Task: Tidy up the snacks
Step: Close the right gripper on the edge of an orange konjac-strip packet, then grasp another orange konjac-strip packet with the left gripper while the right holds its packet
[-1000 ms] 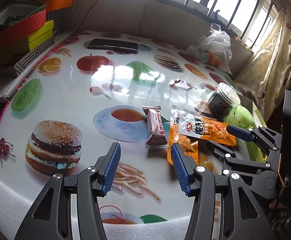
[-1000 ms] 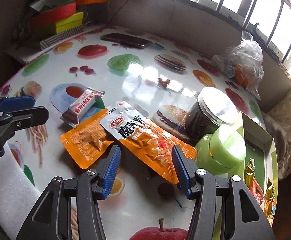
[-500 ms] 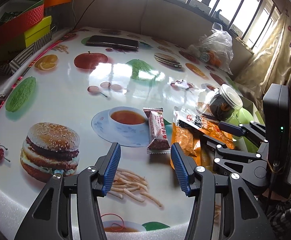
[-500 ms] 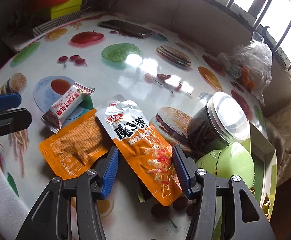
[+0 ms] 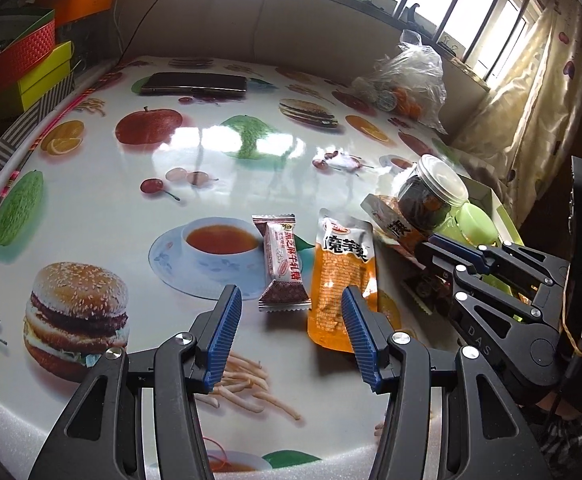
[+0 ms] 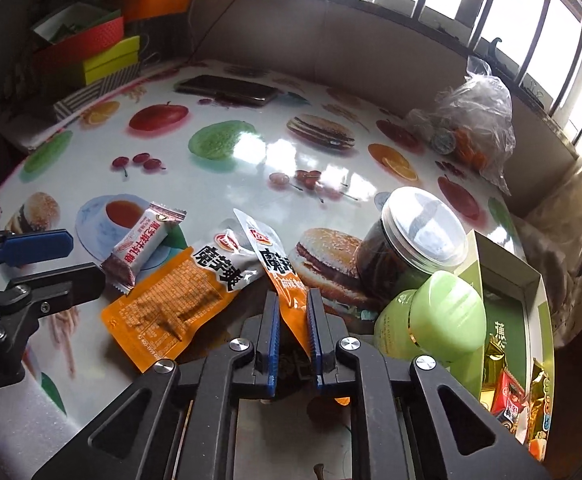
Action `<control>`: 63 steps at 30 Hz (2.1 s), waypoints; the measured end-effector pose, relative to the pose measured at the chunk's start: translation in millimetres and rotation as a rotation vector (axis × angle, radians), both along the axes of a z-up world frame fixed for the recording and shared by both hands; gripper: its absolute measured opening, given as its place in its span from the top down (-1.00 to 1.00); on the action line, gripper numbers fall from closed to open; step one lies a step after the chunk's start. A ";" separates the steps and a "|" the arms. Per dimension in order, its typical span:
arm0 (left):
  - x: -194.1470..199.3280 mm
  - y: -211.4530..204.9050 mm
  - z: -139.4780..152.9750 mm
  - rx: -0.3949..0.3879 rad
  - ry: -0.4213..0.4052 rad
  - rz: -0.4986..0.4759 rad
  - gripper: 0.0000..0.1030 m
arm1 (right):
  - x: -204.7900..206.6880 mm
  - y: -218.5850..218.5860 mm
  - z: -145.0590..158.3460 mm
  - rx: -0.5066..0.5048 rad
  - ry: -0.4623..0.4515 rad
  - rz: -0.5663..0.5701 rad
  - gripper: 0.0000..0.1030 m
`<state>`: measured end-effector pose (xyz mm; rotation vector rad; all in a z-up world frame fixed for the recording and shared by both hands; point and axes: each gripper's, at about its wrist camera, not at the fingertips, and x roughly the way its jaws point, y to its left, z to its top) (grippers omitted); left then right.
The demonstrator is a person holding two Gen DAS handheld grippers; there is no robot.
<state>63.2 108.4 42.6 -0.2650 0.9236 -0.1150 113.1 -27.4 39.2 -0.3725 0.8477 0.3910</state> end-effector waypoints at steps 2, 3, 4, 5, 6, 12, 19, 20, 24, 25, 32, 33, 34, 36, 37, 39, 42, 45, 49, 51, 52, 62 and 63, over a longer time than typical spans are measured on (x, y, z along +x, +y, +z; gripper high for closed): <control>3.5 -7.8 -0.3 0.002 0.011 -0.036 -0.04 | -4.4 -7.3 5.5 0.033 -0.004 -0.017 0.86; 5.3 -12.3 -0.7 0.006 0.016 -0.053 -0.03 | -7.2 -11.9 8.1 0.052 -0.002 -0.026 0.88; 6.6 -15.5 -0.7 0.009 0.017 -0.058 -0.03 | -10.2 -16.0 10.6 0.066 -0.005 -0.037 0.90; 7.9 -18.6 -0.4 0.010 0.017 -0.063 -0.03 | -13.2 -19.7 13.1 0.080 -0.006 -0.044 0.93; 9.7 -22.0 -0.5 0.008 0.019 -0.075 -0.03 | -16.4 -23.1 15.5 0.095 -0.005 -0.050 0.94; 20.8 -45.1 -3.6 0.099 0.030 -0.121 -0.03 | -33.8 -41.2 21.7 0.175 0.016 -0.078 0.94; 28.4 -57.4 -13.7 0.144 0.061 -0.118 -0.03 | -48.1 -52.3 20.0 0.188 0.042 -0.079 0.94; 30.3 -58.1 -16.2 0.132 0.074 -0.121 -0.03 | -48.8 -53.6 19.4 0.185 0.045 -0.083 0.94; 36.5 -66.0 -23.0 0.199 0.088 -0.122 -0.03 | -49.4 -57.1 15.9 0.187 0.055 -0.078 0.94; 37.1 -66.6 -22.8 0.203 0.089 -0.117 -0.03 | -49.0 -57.5 15.0 0.192 0.061 -0.072 0.94; 37.5 -66.5 -24.8 0.223 0.075 -0.106 -0.03 | -43.4 -56.3 10.1 0.210 0.075 -0.064 0.94; 38.0 -66.1 -25.1 0.226 0.072 -0.107 -0.03 | -42.7 -56.6 9.3 0.210 0.075 -0.066 0.94; 38.8 -65.3 -25.4 0.226 0.069 -0.107 -0.03 | -42.1 -56.2 8.8 0.209 0.075 -0.066 0.94; 39.2 -64.8 -25.3 0.223 0.066 -0.105 -0.03 | -41.3 -56.0 8.4 0.202 0.071 -0.071 0.93; 39.3 -63.9 -25.1 0.217 0.063 -0.101 -0.01 | -40.9 -55.7 8.5 0.202 0.071 -0.070 0.93; 39.5 -61.7 -24.9 0.207 0.059 -0.091 0.03 | -39.9 -55.3 8.3 0.202 0.069 -0.072 0.92; 38.6 -60.7 -23.0 0.188 0.040 -0.096 0.30 | -38.2 -54.8 6.4 0.193 0.072 -0.077 0.84; 38.9 -61.9 -22.7 0.194 0.040 -0.100 0.33 | -35.5 -54.7 1.4 0.196 0.099 -0.075 0.83; 38.7 -60.6 -22.3 0.184 0.039 -0.098 0.33 | -33.9 -55.6 -0.8 0.209 0.098 -0.084 0.83; 38.8 -60.3 -22.4 0.184 0.037 -0.098 0.33 | -33.8 -54.5 -1.4 0.201 0.092 -0.087 0.83; 38.6 -59.9 -22.3 0.181 0.034 -0.097 0.34 | -33.8 -54.5 -1.3 0.201 0.089 -0.091 0.84; 29.4 -57.5 -10.2 0.167 -0.019 -0.085 0.66 | -40.4 -54.0 3.3 0.221 0.063 -0.082 0.87; 28.2 -57.3 -9.8 0.165 -0.020 -0.085 0.68 | -41.2 -53.9 3.9 0.222 0.060 -0.080 0.87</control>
